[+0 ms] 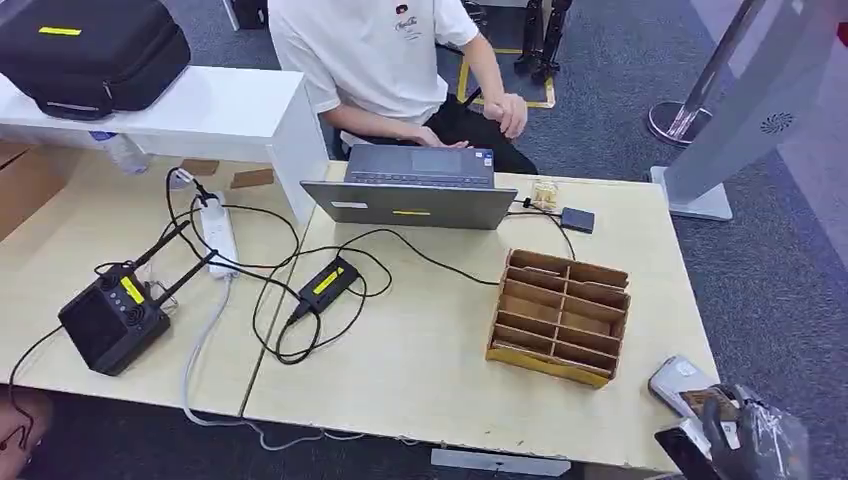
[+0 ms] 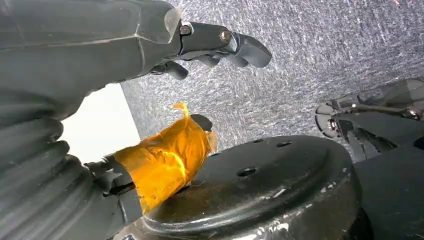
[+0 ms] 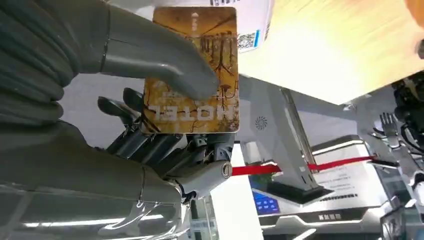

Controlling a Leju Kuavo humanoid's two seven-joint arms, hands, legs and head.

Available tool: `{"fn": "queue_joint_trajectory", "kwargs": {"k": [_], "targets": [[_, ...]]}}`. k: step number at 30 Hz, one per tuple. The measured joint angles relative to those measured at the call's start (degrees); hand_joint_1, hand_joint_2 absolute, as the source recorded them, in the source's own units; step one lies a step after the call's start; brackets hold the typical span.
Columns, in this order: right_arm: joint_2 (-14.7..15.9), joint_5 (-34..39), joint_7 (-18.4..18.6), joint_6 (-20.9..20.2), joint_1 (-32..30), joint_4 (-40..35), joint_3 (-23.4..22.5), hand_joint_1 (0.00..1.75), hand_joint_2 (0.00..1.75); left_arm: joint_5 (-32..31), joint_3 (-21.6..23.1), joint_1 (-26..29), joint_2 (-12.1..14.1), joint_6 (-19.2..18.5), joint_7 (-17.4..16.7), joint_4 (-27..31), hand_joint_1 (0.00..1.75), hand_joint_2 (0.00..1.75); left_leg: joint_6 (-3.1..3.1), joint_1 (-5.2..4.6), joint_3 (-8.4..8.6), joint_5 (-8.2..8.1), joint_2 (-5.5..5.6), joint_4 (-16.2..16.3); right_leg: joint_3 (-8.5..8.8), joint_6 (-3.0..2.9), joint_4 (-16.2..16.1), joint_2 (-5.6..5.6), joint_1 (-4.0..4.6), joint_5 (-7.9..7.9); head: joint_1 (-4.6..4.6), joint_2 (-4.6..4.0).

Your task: Pass the card to the sensor for recognition and then transmit it.

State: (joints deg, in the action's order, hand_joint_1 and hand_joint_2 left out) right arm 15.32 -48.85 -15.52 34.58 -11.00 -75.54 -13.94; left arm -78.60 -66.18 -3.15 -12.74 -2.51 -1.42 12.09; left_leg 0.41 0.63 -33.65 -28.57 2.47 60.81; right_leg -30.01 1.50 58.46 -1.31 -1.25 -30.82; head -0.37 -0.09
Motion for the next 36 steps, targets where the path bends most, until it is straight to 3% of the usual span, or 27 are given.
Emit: {"fn": "queue_joint_trajectory", "kwargs": {"k": [15,20,22,26,28,33,36], "targets": [[0.0,0.31,0.77,-0.3,1.0,0.57,0.81,1.75,1.75,-0.31,0.0,0.01,0.22,0.0,-0.18,0.0,0.0,1.75,0.0,-0.01,0.0,0.0,0.0,0.01,0.08,0.03,-0.01,0.01,-0.01,0.03,0.02,0.0],[3.15,2.41,3.19,-1.79,1.22,-4.99,1.57,1.75,1.75,-1.12,0.0,0.01,0.44,-0.04,-0.24,0.0,0.0,1.75,0.03,-0.06,-0.07,0.03,-0.01,0.01,0.12,0.03,0.03,-0.01,-0.02,0.05,0.0,0.0],[6.17,3.67,5.05,-4.55,3.06,-8.53,2.65,1.75,1.75,-1.71,0.0,0.05,0.55,-0.24,-0.24,0.0,0.0,1.75,0.05,-0.11,-0.15,0.04,-0.16,0.0,0.03,0.04,0.09,-0.12,-0.03,0.13,0.02,0.0],[12.14,3.29,8.45,-12.79,15.49,-11.91,7.56,1.75,1.75,-3.3,0.46,-0.11,0.94,-0.74,-0.18,0.0,0.0,1.75,0.08,-0.1,-0.15,0.18,-0.82,0.0,-0.25,0.02,0.15,-0.76,-0.02,0.42,-0.02,0.0],[13.44,0.96,10.1,-15.26,23.81,-11.03,12.29,1.75,1.75,-4.0,0.87,-0.32,1.07,-1.12,-0.09,0.0,0.0,1.75,0.09,-0.06,-0.19,0.34,-0.89,-0.01,-0.35,-0.05,0.17,-0.88,0.01,0.58,-0.02,0.0],[12.68,-3.97,13.94,-16.39,41.68,-1.46,26.52,1.75,1.75,-5.86,2.58,-0.59,1.29,-1.6,0.87,0.0,0.0,1.75,0.22,0.03,-0.35,0.68,-0.7,-0.03,-0.5,-0.13,0.24,-0.64,0.1,0.74,0.02,0.0],[10.82,-4.81,15.3,-15.71,48.08,4.64,33.03,1.75,1.75,-6.34,3.5,-0.7,1.38,-1.73,1.14,0.0,0.0,1.75,0.27,0.07,-0.41,0.73,-0.52,-0.03,-0.53,-0.17,0.26,-0.47,0.14,0.77,0.02,0.0]]}}
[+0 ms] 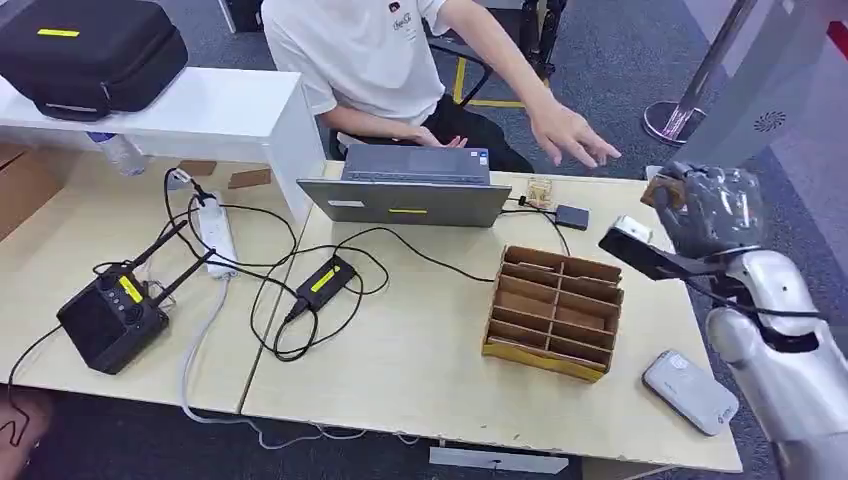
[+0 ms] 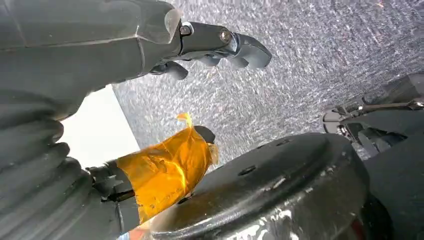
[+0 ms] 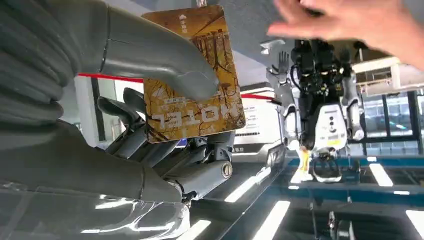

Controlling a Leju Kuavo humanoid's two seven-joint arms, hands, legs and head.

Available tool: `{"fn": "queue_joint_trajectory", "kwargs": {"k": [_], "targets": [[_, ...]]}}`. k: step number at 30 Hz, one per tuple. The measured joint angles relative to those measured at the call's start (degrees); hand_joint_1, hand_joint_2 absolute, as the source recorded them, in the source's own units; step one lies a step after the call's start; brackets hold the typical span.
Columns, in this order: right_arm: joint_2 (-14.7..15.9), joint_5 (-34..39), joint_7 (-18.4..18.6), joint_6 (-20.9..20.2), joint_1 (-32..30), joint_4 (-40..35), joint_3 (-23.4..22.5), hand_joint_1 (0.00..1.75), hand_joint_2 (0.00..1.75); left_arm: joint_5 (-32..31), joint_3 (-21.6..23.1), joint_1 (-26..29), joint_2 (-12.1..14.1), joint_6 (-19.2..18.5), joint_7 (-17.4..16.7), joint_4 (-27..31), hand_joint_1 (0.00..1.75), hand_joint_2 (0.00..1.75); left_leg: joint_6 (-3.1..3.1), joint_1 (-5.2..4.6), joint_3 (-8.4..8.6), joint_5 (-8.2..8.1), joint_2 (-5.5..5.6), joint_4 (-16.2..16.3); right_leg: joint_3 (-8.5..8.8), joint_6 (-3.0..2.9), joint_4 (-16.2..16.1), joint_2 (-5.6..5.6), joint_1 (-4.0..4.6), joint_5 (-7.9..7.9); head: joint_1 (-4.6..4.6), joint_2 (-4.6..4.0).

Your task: Pass the card to the sensor for recognition and then transmit it.

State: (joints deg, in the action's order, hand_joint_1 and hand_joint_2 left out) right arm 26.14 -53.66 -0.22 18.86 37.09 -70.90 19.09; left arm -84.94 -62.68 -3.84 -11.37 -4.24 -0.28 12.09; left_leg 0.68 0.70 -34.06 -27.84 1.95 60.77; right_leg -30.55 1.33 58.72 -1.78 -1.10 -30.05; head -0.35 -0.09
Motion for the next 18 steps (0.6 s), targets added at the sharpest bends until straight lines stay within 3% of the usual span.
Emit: {"fn": "queue_joint_trajectory", "kwargs": {"k": [7,18], "targets": [[-4.31,-1.03,1.84,1.7,7.34,10.67,7.23,1.75,1.75,-0.9,1.55,0.0,0.2,-0.04,1.01,0.0,0.0,1.75,0.0,0.0,-0.1,0.03,0.06,-0.01,-0.08,0.0,0.02,0.08,0.01,0.0,-0.02,0.0],[-7.17,-0.81,1.75,2.69,10.93,17.35,10.66,1.75,1.75,-1.01,2.27,0.08,0.5,-0.26,1.07,0.0,0.0,1.75,0.0,-0.01,-0.18,0.03,0.16,0.0,-0.12,0.0,0.01,0.19,0.0,0.0,0.0,0.0]]}}
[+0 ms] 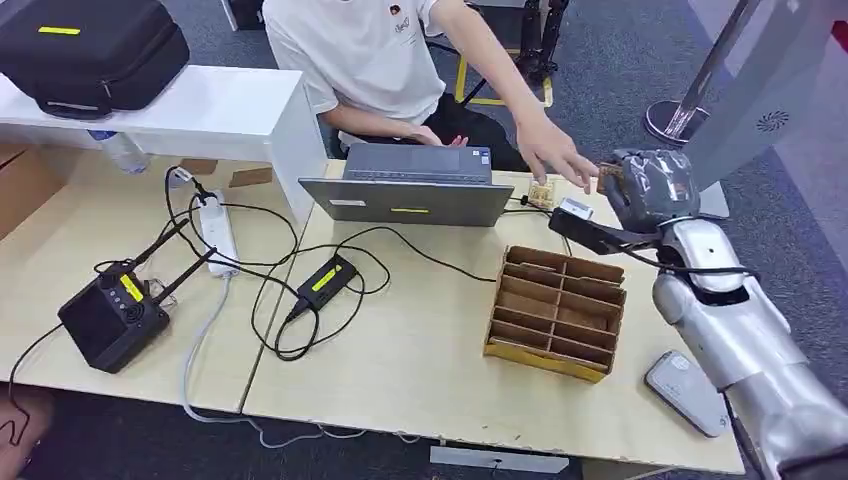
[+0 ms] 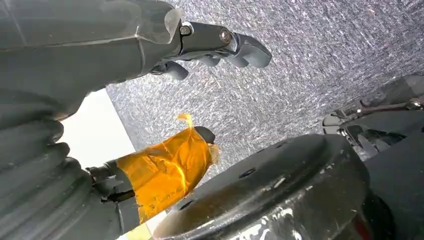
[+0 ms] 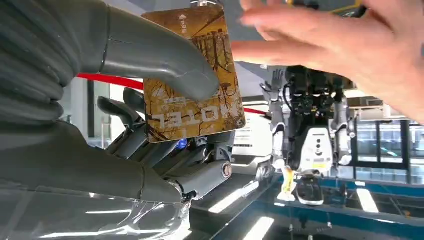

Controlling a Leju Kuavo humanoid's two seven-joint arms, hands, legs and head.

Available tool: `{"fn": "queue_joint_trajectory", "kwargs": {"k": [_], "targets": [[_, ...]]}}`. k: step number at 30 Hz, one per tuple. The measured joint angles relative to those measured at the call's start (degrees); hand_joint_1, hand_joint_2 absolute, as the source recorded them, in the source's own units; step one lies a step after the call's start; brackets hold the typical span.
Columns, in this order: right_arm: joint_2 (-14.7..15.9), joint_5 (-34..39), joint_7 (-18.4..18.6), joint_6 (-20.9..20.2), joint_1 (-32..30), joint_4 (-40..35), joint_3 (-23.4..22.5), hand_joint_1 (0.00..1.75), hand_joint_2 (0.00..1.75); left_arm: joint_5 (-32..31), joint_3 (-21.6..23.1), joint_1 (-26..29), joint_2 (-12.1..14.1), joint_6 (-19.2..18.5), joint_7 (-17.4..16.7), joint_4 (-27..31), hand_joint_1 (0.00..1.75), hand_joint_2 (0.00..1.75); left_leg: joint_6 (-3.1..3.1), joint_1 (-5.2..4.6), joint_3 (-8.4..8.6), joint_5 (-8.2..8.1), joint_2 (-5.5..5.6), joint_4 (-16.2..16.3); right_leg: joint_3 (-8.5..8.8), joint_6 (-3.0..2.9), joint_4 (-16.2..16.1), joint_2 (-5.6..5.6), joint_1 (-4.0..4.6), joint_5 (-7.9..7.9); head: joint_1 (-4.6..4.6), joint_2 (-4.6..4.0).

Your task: Pass the card to the sensor for recognition and then transmit it.

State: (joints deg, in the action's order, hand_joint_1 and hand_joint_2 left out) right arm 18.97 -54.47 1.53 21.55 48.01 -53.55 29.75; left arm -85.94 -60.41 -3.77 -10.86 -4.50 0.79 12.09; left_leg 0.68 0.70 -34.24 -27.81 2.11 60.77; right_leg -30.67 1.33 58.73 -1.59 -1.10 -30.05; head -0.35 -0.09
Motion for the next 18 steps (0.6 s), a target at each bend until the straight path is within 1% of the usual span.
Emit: {"fn": "queue_joint_trajectory", "kwargs": {"k": [5,10,14,15,18], "targets": [[-1.4,-0.04,-0.15,0.35,1.74,2.67,1.03,1.75,1.75,0.35,0.04,0.0,-0.02,-1.68,0.7,0.0,0.0,1.75,0.0,0.0,0.01,0.0,-0.01,0.0,-0.01,0.0,0.0,-0.01,0.0,0.0,-0.02,0.0],[-1.73,0.44,-0.81,0.81,2.51,4.15,1.81,1.75,1.75,1.05,0.02,-0.01,-1.14,0.11,-0.87,-0.11,0.0,1.75,0.0,0.0,0.0,0.0,0.0,0.0,-0.02,0.0,0.0,0.0,0.0,0.0,0.0,0.0],[-1.73,0.9,-0.98,0.81,2.57,4.52,2.27,1.75,1.75,1.14,0.02,0.01,-1.44,0.44,-1.36,-0.11,0.0,1.75,0.0,-0.01,-0.01,0.0,0.02,0.01,-0.02,0.0,-0.01,0.0,-0.01,0.0,-0.02,0.0],[-1.73,0.9,-0.98,0.81,2.58,4.59,2.38,0.0,1.75,1.14,0.02,0.01,-1.44,0.44,-1.38,-0.11,0.0,1.75,0.0,-0.01,-0.01,0.0,0.02,0.01,-0.02,0.0,-0.01,0.0,-0.01,0.0,0.0,0.0],[-1.73,0.94,-0.98,0.74,2.56,4.7,2.53,0.0,1.75,1.07,0.02,0.01,-1.55,0.39,-1.44,-0.11,0.0,1.75,0.0,-0.01,-0.01,0.0,-0.01,0.0,-0.05,0.0,-0.01,-0.01,-0.01,0.0,0.0,0.0]]}}
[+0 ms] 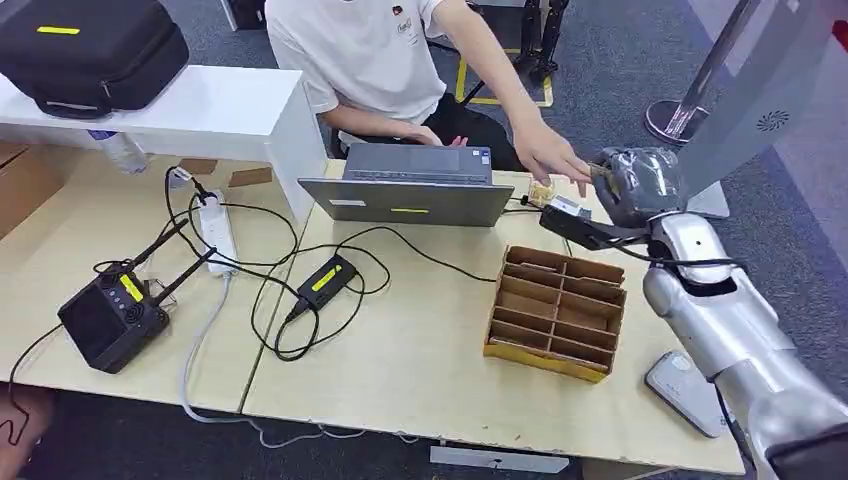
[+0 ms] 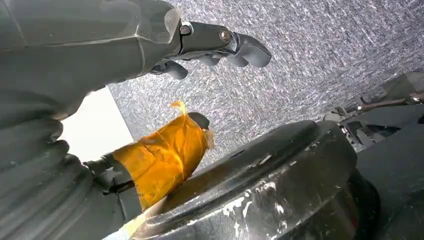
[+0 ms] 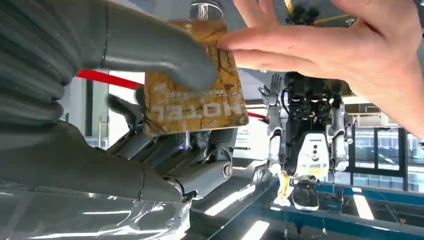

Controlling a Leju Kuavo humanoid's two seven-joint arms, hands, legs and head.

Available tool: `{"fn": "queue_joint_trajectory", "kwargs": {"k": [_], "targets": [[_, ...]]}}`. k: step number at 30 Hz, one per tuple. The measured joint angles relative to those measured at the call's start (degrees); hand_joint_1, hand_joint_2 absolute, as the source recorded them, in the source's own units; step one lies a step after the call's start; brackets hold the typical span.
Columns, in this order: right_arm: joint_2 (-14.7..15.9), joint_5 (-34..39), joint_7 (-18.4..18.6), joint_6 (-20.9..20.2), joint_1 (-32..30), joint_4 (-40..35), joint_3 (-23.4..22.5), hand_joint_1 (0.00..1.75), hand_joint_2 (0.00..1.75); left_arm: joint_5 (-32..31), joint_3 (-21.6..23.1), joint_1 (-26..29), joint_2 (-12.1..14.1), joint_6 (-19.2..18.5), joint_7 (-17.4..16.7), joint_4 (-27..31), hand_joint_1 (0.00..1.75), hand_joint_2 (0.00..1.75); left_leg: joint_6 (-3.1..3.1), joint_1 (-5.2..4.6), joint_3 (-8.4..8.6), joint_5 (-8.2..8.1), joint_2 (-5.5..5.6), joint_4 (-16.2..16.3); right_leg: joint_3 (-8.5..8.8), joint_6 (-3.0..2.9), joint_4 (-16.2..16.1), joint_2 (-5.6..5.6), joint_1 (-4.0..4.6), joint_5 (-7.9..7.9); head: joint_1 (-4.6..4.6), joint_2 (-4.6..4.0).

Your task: Pass the card to the sensor for recognition and then transmit it.

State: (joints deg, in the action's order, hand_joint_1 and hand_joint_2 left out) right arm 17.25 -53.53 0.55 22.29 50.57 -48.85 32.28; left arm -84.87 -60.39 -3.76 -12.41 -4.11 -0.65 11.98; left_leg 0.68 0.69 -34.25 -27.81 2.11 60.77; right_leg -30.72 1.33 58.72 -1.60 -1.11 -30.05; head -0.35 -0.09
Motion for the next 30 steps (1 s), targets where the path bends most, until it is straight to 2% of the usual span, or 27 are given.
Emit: {"fn": "queue_joint_trajectory", "kwargs": {"k": [9,15,20,25,30], "targets": [[0.26,0.09,1.24,-0.11,-0.7,-1.16,0.07,0.0,1.75,-0.74,0.02,0.14,1.16,-0.72,0.17,0.0,0.0,1.75,0.0,0.02,0.01,0.0,-0.01,0.0,-0.04,0.0,0.0,-0.01,0.01,0.0,0.0,0.0],[2.19,1.5,0.96,0.02,-2.86,-4.48,-0.11,0.0,1.75,-0.29,0.02,0.39,1.46,0.04,0.15,0.0,0.0,1.75,0.0,0.01,0.0,0.0,-0.01,0.01,-0.05,0.0,-0.01,0.0,0.0,0.0,-0.02,0.0],[5.73,4.43,-0.7,1.49,-9.12,-12.97,-2.25,0.0,1.75,1.2,0.0,0.6,1.51,0.61,-0.04,0.0,0.0,1.75,0.0,0.01,-0.03,-0.01,0.05,0.01,-0.05,0.0,-0.06,0.06,0.0,0.0,0.0,0.0],[9.79,6.01,-1.55,3.24,-18.75,-24.6,-6.54,0.0,1.75,2.21,-0.13,0.77,1.46,1.38,-0.5,0.0,0.0,1.75,0.0,0.01,-0.13,-0.02,0.1,0.0,-0.11,0.01,-0.07,0.1,0.01,-0.01,0.0,0.0],[11.69,6.1,-1.95,3.15,-23.2,-30.49,-9.03,0.0,1.75,2.54,-0.55,0.76,1.44,1.38,-0.5,0.0,0.0,1.75,0.01,0.02,-0.11,-0.02,0.04,0.0,-0.17,0.0,-0.06,0.06,0.01,-0.01,0.0,0.0]]}}
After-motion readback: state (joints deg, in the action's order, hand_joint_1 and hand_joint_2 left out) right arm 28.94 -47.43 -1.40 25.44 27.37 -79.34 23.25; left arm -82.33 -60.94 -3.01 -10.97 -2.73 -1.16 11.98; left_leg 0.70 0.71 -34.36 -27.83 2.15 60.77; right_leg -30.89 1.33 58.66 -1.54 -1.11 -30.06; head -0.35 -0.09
